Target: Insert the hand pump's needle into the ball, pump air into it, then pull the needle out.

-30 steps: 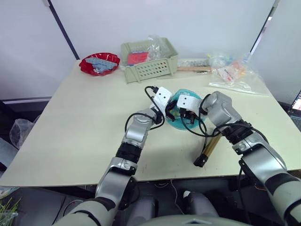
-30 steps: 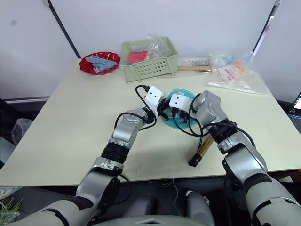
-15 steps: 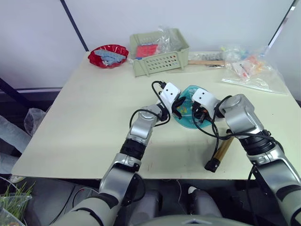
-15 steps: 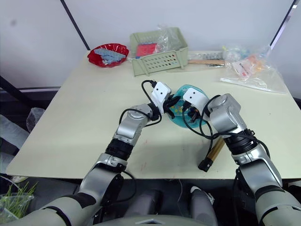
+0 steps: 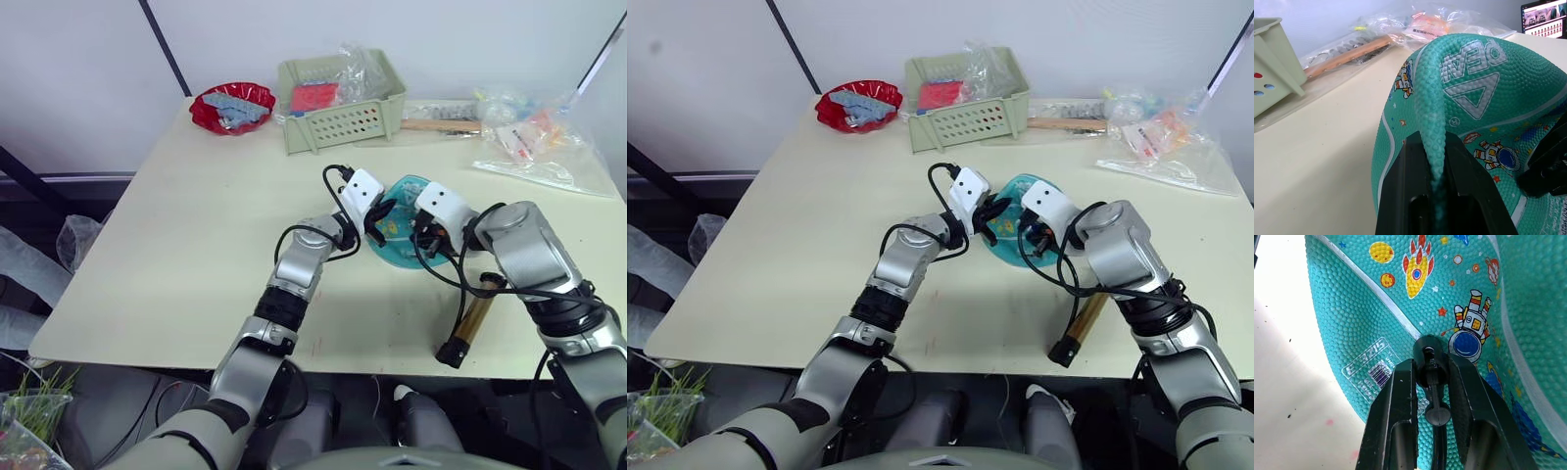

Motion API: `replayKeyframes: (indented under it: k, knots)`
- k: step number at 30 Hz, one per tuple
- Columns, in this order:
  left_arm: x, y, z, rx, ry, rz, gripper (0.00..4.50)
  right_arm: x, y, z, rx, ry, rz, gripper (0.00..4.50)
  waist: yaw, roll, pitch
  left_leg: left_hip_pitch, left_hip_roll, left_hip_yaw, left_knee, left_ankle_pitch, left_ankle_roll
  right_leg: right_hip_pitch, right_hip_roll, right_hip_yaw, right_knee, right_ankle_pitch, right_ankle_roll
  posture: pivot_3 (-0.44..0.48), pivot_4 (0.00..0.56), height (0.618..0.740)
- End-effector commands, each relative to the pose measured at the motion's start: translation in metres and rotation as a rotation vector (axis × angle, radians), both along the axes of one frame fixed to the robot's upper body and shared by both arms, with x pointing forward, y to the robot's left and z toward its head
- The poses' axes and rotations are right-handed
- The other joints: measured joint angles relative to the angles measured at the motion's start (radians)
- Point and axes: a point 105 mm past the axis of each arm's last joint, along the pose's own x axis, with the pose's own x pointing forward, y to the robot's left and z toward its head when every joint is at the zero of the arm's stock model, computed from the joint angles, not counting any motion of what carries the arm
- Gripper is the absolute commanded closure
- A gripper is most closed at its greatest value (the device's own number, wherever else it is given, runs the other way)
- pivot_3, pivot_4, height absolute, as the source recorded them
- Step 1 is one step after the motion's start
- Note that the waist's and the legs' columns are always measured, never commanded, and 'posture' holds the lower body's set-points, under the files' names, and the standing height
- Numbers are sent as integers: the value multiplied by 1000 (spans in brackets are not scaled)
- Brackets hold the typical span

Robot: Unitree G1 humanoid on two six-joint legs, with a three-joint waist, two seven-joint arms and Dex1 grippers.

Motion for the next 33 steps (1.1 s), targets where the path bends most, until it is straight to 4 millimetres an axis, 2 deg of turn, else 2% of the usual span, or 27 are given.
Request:
replayKeyframes:
  k: [1, 3, 6, 9, 10, 11, 13, 14, 15, 17, 21, 29, 33]
  knots:
    - [-5, 3, -45, 68, 147, 20, 4500, -9, 10, 4, 40, -7, 73, 4171, 0, 0, 0, 0, 0, 0, 0, 0, 0, 0, 0, 0, 0, 0, 0, 0, 150, 740]
    - [-6, 3, -45, 69, 146, 21, 4500, -9, 21, 16, 165, -84, 133, 4171, 1, -2, 1, 0, 0, 0, 0, 0, 0, 0, 0, 0, 0, 0, 0, 0, 150, 740]
    - [-7, 3, -45, 68, 145, 21, 4500, -12, 10, 9, 100, -89, 123, 4171, -2, -1, 2, 0, 0, 0, 0, 0, 0, 0, 0, 0, 0, 0, 0, 0, 150, 740]
    - [-8, 3, -46, 66, 148, 25, 4500, -8, 8, 13, 122, -137, 113, 4171, 0, -1, 2, 0, 0, -1, 0, 0, 0, 0, 0, -1, 0, 0, 0, 0, 150, 740]
    - [-8, 3, -47, 66, 148, 23, 4500, -8, 7, 13, 120, -138, 110, 3157, -1, -1, 2, 0, 0, -1, 0, 0, 0, 0, 0, -1, 0, 0, 0, 0, 150, 740]
    - [-9, 2, -47, 66, 149, 22, 4500, -7, 6, 12, 119, -137, 104, 2966, -2, -1, 2, 0, 0, 0, 0, 0, 0, 0, 0, 0, 0, 0, 0, 0, 150, 740]
    - [-9, 1, -47, 66, 149, 20, 4500, -7, 4, 10, 112, -140, 94, 2075, -3, -1, 2, 0, 0, 0, 0, 0, 0, 0, 0, 0, 0, 0, 0, 0, 150, 740]
    - [-10, 1, -47, 65, 149, 19, 4500, -7, 3, 9, 107, -145, 92, 1791, -3, -1, 2, 0, 0, 0, 0, 0, 0, 0, 0, 0, 0, 0, 0, 0, 150, 740]
    - [-10, 1, -48, 65, 149, 18, 4500, -6, 2, 9, 108, -149, 83, 1180, -3, -1, 2, 0, 0, 0, 1, 0, 0, 1, 0, 0, 0, 0, 0, 0, 150, 740]
    - [-10, 1, -48, 66, 149, 18, 4500, -6, 1, 9, 111, -154, 75, 350, -3, -1, 2, 0, 0, 0, 1, 0, 0, 1, 0, 0, 1, 0, 0, 0, 150, 740]
    - [-10, 2, -48, 69, 149, 16, 4500, -8, -1, 11, 127, -156, 59, 350, -4, -1, 2, 1, 0, 0, 1, 0, 0, 1, 0, 0, 2, 0, 0, 0, 150, 740]
    - [-5, -1, -45, 67, 144, 8, 4500, -24, -6, 37, 343, -275, 96, 350, -2, -2, 3, 0, 0, 1, 2, 0, 1, 1, 0, 0, 2, 0, 0, 0, 150, 740]
    - [-4, -3, -44, 77, 134, -10, 4500, -35, -17, 42, 441, -317, 62, 350, 1, -2, 3, 1, 0, 0, 2, 1, 2, 1, 1, 0, 2, 0, 0, 0, 150, 740]
